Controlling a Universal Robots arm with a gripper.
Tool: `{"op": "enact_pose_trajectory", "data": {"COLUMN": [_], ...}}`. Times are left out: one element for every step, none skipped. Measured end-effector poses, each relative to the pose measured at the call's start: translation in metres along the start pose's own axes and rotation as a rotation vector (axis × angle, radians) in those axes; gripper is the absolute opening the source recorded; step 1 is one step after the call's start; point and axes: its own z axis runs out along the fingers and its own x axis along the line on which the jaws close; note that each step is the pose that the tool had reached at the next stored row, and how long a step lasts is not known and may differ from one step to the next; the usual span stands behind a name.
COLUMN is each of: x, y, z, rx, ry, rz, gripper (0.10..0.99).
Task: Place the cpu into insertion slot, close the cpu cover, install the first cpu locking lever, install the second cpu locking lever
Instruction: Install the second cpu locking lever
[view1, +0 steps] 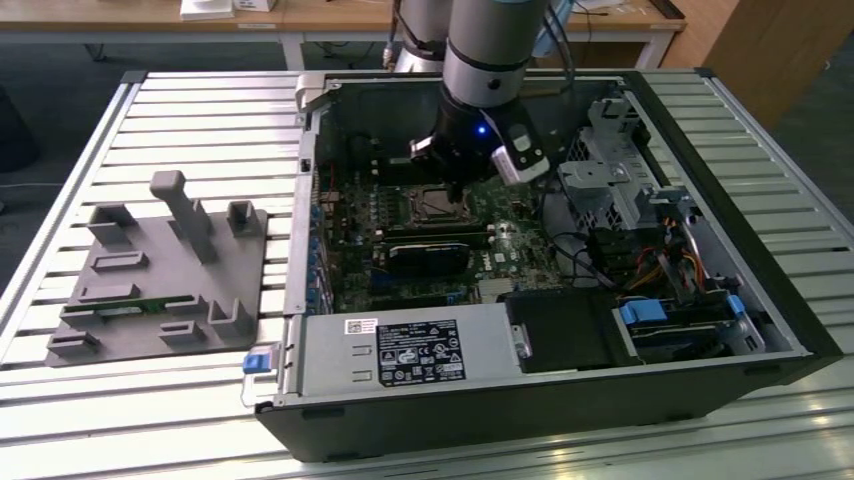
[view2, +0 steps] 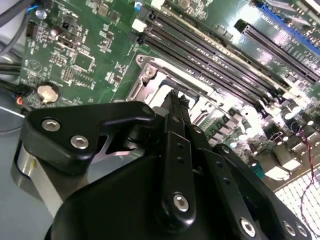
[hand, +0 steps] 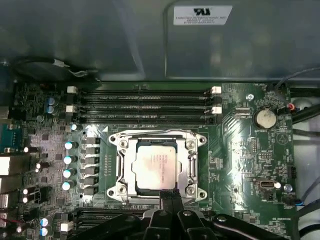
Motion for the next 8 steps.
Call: {"op": "enact_pose_trajectory", "data": {"x": [0.0000,-0.0001,-0.0001,-0.0001,-0.0002,-0.0002,-0.0002,-0.0002], "y": [-0.0003,-0.0006,-0.0017,-0.0034,-0.0054,-0.0076,-0.0097,-0.0113], "z": [0.0013,0.0025,0.0031,0.0036,0.0038,0.0039,0.0039,0.0039], "rx": [0.000,0.000,0.000,0.000,0.000,0.000,0.000,0.000], "ry": [0.0019,0.0037,0.0055,0.0063,0.0068,0.0073,0.0074,0.0075], "rz": [0.000,0.000,0.001,0.001,0.001,0.001,0.001,0.001], "gripper": [0.106,0.106,0.106,0.106,0.106,0.106,0.106,0.106]}}
